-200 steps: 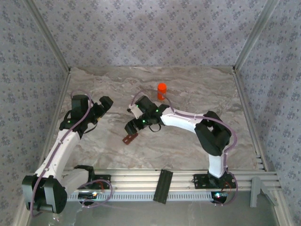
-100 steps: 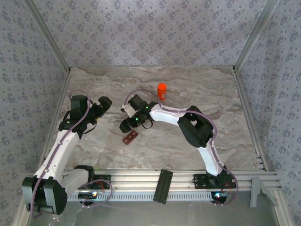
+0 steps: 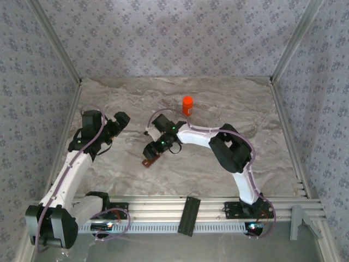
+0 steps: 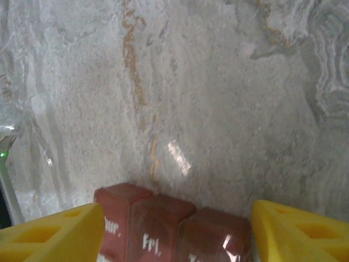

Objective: Sort the pills into containers

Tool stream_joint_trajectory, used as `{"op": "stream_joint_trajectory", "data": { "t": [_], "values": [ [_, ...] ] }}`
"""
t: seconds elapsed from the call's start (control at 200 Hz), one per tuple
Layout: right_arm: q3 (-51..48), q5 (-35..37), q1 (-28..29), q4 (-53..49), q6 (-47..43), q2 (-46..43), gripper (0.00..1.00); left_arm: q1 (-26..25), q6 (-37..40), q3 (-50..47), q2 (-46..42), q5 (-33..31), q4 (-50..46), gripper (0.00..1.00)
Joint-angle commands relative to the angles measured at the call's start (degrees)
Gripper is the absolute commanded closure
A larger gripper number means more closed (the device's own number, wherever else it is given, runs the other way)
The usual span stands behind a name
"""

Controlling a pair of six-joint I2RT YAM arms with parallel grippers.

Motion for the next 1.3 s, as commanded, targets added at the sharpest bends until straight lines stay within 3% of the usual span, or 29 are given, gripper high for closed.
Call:
{"op": "stream_joint_trajectory", "data": {
  "t": [0.0, 0.285, 0.375, 0.55, 0.824, 1.299],
  "values": [
    [-2.45, -1.39, 1.17, -0.32, -0.99, -4.23, 0.28, 0.33, 0.03, 1.41, -0.03, 0.11, 0.15, 0.0],
    [-9.38, -1.05, 3.9, 0.72, 0.0, -8.81, 0.28, 0.36, 0.1, 1.1, -0.38, 0.03, 0.22, 0.0],
    [-10.94, 2.09, 4.91, -0.37, -1.2, -10.8, 0.28, 0.39, 0.06, 1.1, -0.34, 0.12, 0.34, 0.0],
    [-10.54, 12.86, 5.63, -5.64, -9.86, -12.82, 0.16, 0.38, 0.02, 1.19, -0.17, 0.21, 0.58, 0.0],
    [-7.37, 20.38, 7.84, -10.12, -24.25, -10.96, 0.12, 0.41, -0.13, 0.97, -0.17, 0.12, 0.66, 0.0],
    [-0.67, 18.7, 10.61, -14.07, -29.43, -3.78, 0.12, 0.43, 0.02, 1.26, 0.1, -0.01, 0.79, 0.0]
  ]
}}
